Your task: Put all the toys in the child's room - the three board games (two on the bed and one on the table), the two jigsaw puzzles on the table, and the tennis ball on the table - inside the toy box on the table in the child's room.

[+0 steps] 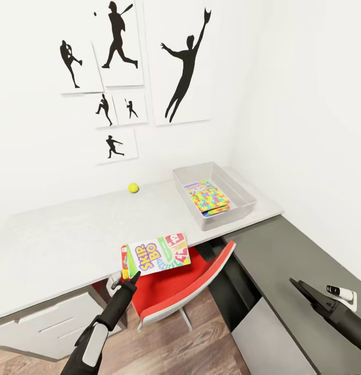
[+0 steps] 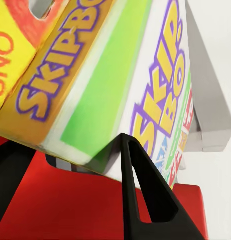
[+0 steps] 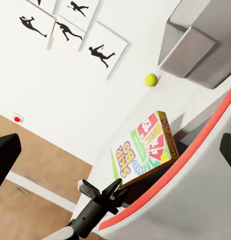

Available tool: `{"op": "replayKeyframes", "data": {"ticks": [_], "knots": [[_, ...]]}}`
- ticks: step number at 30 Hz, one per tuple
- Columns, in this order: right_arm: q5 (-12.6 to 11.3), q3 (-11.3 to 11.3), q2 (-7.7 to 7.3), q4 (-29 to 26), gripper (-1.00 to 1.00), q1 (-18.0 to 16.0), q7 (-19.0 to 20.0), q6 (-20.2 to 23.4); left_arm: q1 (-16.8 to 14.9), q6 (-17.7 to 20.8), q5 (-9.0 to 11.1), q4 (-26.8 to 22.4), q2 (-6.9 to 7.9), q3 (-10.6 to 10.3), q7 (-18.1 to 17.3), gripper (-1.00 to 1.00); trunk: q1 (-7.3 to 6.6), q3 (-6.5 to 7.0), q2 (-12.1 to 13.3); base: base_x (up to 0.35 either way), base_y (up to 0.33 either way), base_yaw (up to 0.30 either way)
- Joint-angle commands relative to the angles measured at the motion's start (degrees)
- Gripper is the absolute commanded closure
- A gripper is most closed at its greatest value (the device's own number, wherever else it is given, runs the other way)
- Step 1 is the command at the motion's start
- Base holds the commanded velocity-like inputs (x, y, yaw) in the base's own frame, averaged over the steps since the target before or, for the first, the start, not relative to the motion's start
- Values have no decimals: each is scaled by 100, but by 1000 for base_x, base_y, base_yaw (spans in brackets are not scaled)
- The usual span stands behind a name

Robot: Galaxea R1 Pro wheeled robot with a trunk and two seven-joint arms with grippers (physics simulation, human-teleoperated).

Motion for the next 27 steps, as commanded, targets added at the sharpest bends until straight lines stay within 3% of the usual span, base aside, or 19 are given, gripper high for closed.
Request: {"op": "replayKeyframes", "data": {"ticks": [1,27], "knots": [[-26,0,-2,2,-100,-3,7,51,-6,59,31,-1,-8,24,-27,100,0,-6,-5,-20,0,0],[-28,-2,-6,2,-100,-11,7,51,-3,110,31,-116,-9,21,-35,100,0,-6,-5,-34,0,0]]}}
